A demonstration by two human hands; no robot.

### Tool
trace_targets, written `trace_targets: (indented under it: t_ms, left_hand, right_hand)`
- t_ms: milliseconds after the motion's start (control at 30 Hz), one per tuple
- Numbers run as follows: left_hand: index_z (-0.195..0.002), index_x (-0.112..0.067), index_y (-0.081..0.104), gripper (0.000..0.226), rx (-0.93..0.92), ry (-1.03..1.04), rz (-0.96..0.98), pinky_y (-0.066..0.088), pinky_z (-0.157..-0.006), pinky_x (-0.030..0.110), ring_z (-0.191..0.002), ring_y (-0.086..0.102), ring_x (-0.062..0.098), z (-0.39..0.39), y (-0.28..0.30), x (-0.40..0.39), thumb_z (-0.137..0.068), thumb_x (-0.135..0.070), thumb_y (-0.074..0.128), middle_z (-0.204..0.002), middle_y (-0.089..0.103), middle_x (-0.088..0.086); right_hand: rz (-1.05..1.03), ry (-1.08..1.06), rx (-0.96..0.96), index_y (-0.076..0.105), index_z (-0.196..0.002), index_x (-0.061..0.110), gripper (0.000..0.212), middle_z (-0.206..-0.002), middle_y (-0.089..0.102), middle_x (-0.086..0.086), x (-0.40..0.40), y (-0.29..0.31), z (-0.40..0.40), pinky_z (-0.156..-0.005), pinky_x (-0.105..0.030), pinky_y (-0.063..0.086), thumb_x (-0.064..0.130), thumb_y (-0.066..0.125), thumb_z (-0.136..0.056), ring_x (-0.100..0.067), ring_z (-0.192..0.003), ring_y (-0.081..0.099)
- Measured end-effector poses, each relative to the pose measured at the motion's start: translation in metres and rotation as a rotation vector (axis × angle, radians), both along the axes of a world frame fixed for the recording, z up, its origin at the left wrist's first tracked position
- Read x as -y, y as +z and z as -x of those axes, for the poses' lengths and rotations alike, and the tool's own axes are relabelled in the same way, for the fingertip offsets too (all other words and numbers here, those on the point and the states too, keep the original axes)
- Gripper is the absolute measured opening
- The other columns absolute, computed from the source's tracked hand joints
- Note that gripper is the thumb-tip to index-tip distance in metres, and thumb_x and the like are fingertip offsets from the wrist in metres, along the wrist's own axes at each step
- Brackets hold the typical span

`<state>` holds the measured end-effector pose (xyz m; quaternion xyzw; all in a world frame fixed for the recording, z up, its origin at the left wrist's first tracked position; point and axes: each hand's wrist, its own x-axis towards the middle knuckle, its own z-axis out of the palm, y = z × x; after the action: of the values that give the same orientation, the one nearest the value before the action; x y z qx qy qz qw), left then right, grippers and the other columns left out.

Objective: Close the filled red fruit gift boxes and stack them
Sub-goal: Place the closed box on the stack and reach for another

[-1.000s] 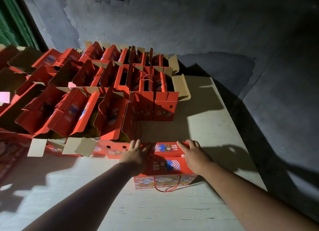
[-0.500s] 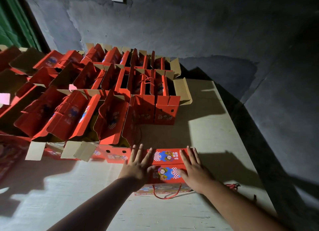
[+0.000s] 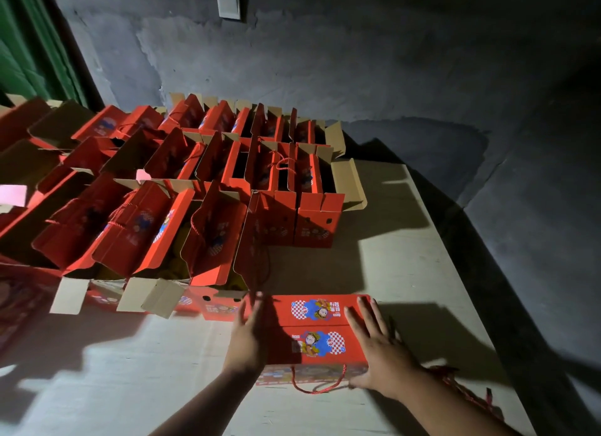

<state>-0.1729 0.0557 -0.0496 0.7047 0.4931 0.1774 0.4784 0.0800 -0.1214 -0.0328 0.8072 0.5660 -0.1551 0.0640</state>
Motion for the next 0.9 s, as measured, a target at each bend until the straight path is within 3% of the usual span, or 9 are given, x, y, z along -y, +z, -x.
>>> trace_targets:
  t_ms: [100, 200, 267, 367, 467, 567, 700, 767, 900]
  left_hand:
    - [-0.164, -0.030, 0.024, 0.068, 0.163, 0.195, 0.280, 0.052, -0.108, 0.056, -0.135, 0.056, 0.034, -0.002, 0.001, 0.005, -0.106, -0.037, 0.057, -0.155, 0.049, 0.003]
    - [-0.133, -0.036, 0.055, 0.026, 0.188, 0.171, 0.389, 0.059, -0.098, 0.052, -0.111, 0.071, 0.024, -0.003, 0.003, 0.005, -0.108, -0.042, 0.051, -0.129, 0.071, 0.001]
    - [-0.124, -0.040, 0.056, 0.015, 0.225, 0.143, 0.426, 0.061, -0.090, 0.043, -0.103, 0.072, 0.018, 0.000, 0.006, 0.006, -0.110, -0.040, 0.049, -0.118, 0.072, -0.006]
    - [-0.131, -0.040, 0.050, 0.020, 0.236, 0.097, 0.430, 0.059, -0.080, 0.031, -0.105, 0.071, 0.017, 0.003, 0.011, 0.008, -0.111, -0.039, 0.046, -0.119, 0.069, -0.007]
    - [-0.135, -0.038, 0.048, 0.026, 0.225, 0.061, 0.406, 0.059, -0.078, 0.028, -0.104, 0.071, 0.015, 0.007, 0.017, 0.010, -0.110, -0.043, 0.046, -0.122, 0.069, -0.004]
    - [-0.136, -0.040, 0.046, 0.036, 0.225, 0.002, 0.423, 0.060, -0.081, 0.027, -0.105, 0.072, 0.012, 0.014, 0.018, 0.016, -0.103, -0.054, 0.047, -0.122, 0.070, -0.009]
    - [-0.146, -0.034, 0.040, 0.049, 0.317, -0.081, 0.470, 0.060, -0.092, 0.031, -0.117, 0.071, 0.014, 0.027, 0.016, 0.034, -0.103, -0.041, 0.062, -0.129, 0.071, -0.009]
    - [-0.148, -0.030, 0.036, 0.061, 0.327, -0.117, 0.467, 0.059, -0.091, 0.027, -0.121, 0.069, 0.014, 0.033, 0.016, 0.042, -0.099, -0.033, 0.072, -0.131, 0.071, -0.008]
    - [-0.151, -0.036, 0.032, 0.078, 0.263, -0.139, 0.439, 0.055, -0.081, 0.011, -0.116, 0.065, -0.004, 0.042, 0.016, 0.051, -0.090, -0.047, 0.080, -0.125, 0.069, -0.026]
  right_hand:
    - [0.003, -0.023, 0.118, -0.033, -0.157, 0.036, 0.128, -0.164, -0.043, -0.003, -0.005, -0.008, 0.017, -0.122, -0.071, -0.011, 0.081, 0.058, -0.080, -0.025, -0.150, -0.043]
    - [-0.153, 0.035, 0.107, -0.002, -0.167, 0.034, 0.110, -0.176, -0.003, -0.009, -0.010, -0.013, 0.039, -0.121, -0.070, -0.005, 0.088, 0.044, -0.083, -0.031, -0.162, -0.009]
    - [-0.224, 0.088, 0.067, 0.011, -0.167, 0.039, 0.094, -0.174, 0.019, -0.003, -0.020, -0.009, 0.047, -0.122, -0.067, 0.002, 0.087, 0.036, -0.089, -0.028, -0.162, 0.008]
    - [-0.175, -0.037, -0.010, 0.008, -0.165, 0.044, 0.081, -0.173, 0.019, 0.008, -0.056, 0.008, 0.042, -0.127, -0.056, 0.008, 0.082, 0.019, -0.095, -0.020, -0.161, 0.011]
    - [-0.066, -0.197, -0.096, 0.019, -0.165, 0.036, 0.078, -0.165, 0.037, -0.001, -0.096, 0.030, 0.031, -0.123, -0.048, 0.027, 0.077, 0.024, -0.099, -0.026, -0.152, 0.034]
    - [0.113, -0.263, -0.125, 0.026, -0.163, 0.035, 0.078, -0.159, 0.048, -0.005, -0.126, 0.043, 0.020, -0.118, -0.050, 0.036, 0.078, 0.028, -0.097, -0.032, -0.145, 0.046]
    - [0.167, -0.315, -0.307, 0.041, -0.157, 0.025, 0.070, -0.153, 0.053, -0.009, -0.151, 0.049, 0.017, -0.108, -0.037, 0.048, 0.032, 0.068, -0.094, -0.030, -0.136, 0.054]
    - [0.062, -0.341, -0.374, 0.053, -0.148, 0.024, 0.060, -0.138, 0.063, -0.008, -0.156, 0.051, 0.018, -0.101, -0.034, 0.053, 0.016, 0.071, -0.091, -0.025, -0.123, 0.062]
    - [-0.092, -0.320, -0.452, 0.064, -0.126, 0.022, 0.047, -0.102, 0.067, 0.001, -0.155, 0.048, 0.025, -0.082, -0.036, 0.061, -0.004, 0.059, -0.088, -0.018, -0.095, 0.066]
